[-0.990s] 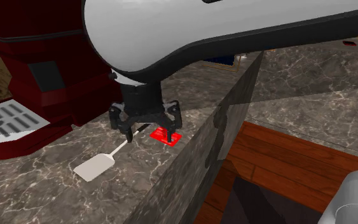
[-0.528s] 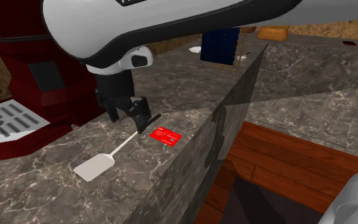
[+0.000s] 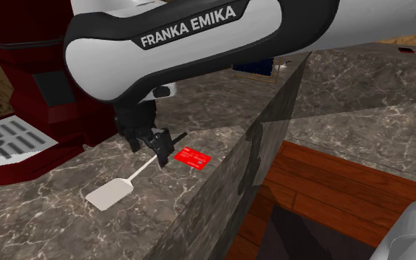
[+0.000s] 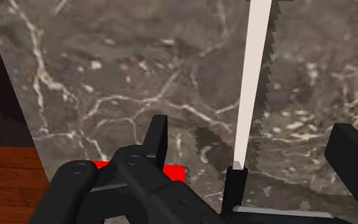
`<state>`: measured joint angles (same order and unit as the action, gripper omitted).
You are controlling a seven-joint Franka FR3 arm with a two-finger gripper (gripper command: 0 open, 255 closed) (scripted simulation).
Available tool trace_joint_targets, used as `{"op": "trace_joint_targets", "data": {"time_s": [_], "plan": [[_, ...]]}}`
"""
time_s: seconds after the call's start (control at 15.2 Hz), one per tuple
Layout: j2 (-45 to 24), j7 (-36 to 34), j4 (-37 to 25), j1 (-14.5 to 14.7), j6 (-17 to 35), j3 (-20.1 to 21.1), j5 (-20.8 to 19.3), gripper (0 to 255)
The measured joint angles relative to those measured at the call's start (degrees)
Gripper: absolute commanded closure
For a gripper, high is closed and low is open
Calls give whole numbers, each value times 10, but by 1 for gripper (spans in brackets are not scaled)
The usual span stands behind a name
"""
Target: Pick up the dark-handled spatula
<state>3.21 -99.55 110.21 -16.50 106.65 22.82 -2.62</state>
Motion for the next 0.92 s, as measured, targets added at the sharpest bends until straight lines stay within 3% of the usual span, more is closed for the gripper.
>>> {"op": "trace_joint_targets", "data": {"time_s": [0.07,0.92], "plan": [[-1,0,1,0,2,0,0,255],[2,2,-11,-1,-12,-1,1,255]]}}
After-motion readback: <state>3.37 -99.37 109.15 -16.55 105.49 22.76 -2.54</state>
